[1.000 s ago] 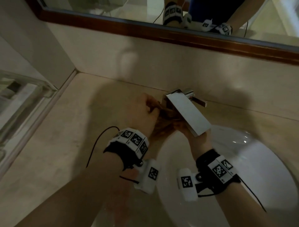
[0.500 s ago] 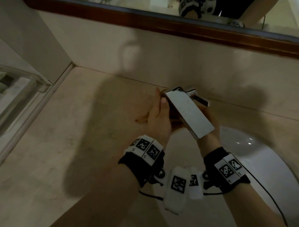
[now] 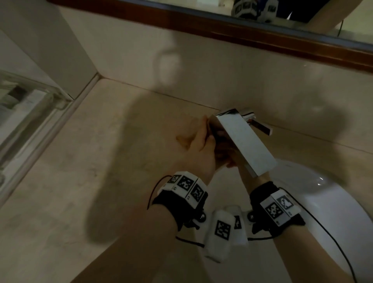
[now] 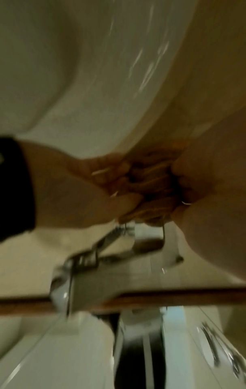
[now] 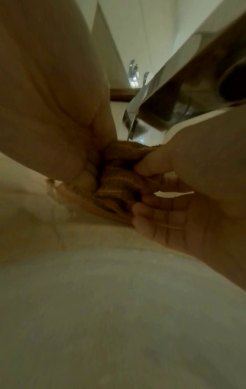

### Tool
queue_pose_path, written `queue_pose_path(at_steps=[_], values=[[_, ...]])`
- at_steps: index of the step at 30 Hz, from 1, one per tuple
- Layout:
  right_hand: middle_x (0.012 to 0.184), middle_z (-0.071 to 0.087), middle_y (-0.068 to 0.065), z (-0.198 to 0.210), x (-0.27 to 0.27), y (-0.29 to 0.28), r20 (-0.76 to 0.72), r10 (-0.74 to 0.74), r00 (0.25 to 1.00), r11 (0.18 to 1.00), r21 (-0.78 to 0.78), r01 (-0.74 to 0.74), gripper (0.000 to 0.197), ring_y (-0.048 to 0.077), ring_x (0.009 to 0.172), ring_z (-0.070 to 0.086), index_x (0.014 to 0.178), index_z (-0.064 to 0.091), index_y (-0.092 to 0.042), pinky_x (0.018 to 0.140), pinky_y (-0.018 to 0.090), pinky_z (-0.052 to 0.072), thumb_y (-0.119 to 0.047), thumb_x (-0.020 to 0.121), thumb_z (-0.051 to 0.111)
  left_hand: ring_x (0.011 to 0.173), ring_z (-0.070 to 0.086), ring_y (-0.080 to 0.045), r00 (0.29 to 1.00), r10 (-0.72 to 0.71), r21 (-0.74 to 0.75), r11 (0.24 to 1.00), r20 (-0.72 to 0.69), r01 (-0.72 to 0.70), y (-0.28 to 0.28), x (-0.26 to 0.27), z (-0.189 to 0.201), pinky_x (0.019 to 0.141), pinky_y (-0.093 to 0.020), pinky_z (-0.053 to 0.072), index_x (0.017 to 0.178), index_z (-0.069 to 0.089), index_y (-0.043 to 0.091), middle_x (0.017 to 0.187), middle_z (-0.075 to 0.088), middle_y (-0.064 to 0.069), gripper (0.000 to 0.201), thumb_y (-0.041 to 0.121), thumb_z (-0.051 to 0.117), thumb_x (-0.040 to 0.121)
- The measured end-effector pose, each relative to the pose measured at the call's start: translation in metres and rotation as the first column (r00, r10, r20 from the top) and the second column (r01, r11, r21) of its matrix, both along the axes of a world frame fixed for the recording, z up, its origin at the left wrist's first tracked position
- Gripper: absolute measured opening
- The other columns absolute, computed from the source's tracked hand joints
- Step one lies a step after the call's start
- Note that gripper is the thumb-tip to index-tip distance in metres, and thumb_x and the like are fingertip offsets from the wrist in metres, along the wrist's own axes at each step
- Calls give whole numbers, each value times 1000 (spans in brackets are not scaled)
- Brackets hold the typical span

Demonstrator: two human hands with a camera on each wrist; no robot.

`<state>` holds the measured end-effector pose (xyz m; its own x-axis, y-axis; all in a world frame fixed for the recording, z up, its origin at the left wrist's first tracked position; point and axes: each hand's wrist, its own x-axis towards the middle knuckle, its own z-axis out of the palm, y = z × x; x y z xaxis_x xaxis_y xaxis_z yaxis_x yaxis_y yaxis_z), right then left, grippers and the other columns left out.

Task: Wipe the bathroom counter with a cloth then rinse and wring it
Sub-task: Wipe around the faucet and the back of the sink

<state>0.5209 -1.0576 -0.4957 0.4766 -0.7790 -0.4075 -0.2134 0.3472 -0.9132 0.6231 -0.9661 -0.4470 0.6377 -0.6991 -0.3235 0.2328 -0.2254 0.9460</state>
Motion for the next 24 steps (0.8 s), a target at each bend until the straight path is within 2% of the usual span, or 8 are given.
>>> queue_pose_path(at_steps=[2, 5, 8, 11, 15, 18, 22, 24], values=[[112, 65, 10, -11, -13, 8, -79, 80, 994, 996, -28, -82, 39, 1, 87, 65, 124, 58, -8, 65, 8, 49, -28, 91, 64, 114, 56, -26, 978, -63, 104, 994, 199, 43, 8, 1, -4, 93, -32, 51, 142, 40, 18, 128, 57, -9, 44, 27, 40, 100], [104, 66, 1, 21, -20, 32, -58, -31, 998, 985, -169, 21, 32, 14, 92, 64, 109, 61, -14, 71, 19, 53, -6, 80, 72, 116, 54, -18, 915, -83, 107, 993, 394, 44, 18, 17, 12, 100, -32, 41, 136, 48, 23, 128, 58, -2, 44, 31, 50, 92], [103, 65, 5, 46, -23, 48, 129, -67, 989, 974, -206, 93, 41, 8, 86, 65, 113, 58, -9, 66, 19, 53, 14, 80, 64, 98, 65, -21, 929, -27, 6, 1000, 368, 27, 28, 36, 29, 87, -38, 53, 113, 58, 40, 105, 68, -4, 36, 24, 64, 80], [106, 66, 10, 44, -17, 53, -53, -68, 996, 938, -344, 45, 39, 26, 97, 63, 113, 61, -2, 73, 26, 54, -3, 76, 74, 79, 63, -18, 842, -128, 67, 992, 525, 110, 45, 46, 39, 73, -31, 54, 94, 61, 35, 84, 64, 0, 25, 15, 64, 79], [97, 65, 5, 39, -9, 66, -329, 47, 943, 696, -667, -267, 24, 28, 95, 62, 99, 68, -9, 80, 32, 49, -3, 76, 73, 97, 56, -18, 372, -444, 408, 896, 815, 177, 58, 51, 27, 85, -27, 43, 107, 65, 24, 106, 62, 0, 23, 21, 56, 85], [107, 64, 7, 41, -6, 69, -507, 111, 855, 579, -667, -470, 34, 28, 100, 60, 107, 68, -16, 83, 34, 49, -9, 74, 74, 111, 55, -29, 90, -576, 528, 792, 812, 307, 58, 42, 15, 95, -40, 46, 120, 64, 18, 125, 58, -10, 34, 23, 55, 88], [113, 61, 3, 43, -6, 66, -553, 134, 822, 595, -619, -513, 43, 23, 99, 61, 115, 63, -21, 85, 31, 50, -24, 75, 79, 104, 65, -31, -30, -579, 550, 754, 815, 359, 64, 33, 8, 84, -39, 54, 118, 65, 7, 121, 65, -15, 46, 14, 75, 74], [112, 61, 2, 46, -5, 65, -557, 147, 818, 578, -623, -528, 48, 20, 97, 60, 118, 62, -20, 81, 24, 46, -30, 74, 80, 124, 53, -28, -40, -643, 608, 699, 765, 377, 69, 35, 16, 99, -38, 44, 136, 51, 9, 141, 50, -12, 50, 17, 61, 87]])
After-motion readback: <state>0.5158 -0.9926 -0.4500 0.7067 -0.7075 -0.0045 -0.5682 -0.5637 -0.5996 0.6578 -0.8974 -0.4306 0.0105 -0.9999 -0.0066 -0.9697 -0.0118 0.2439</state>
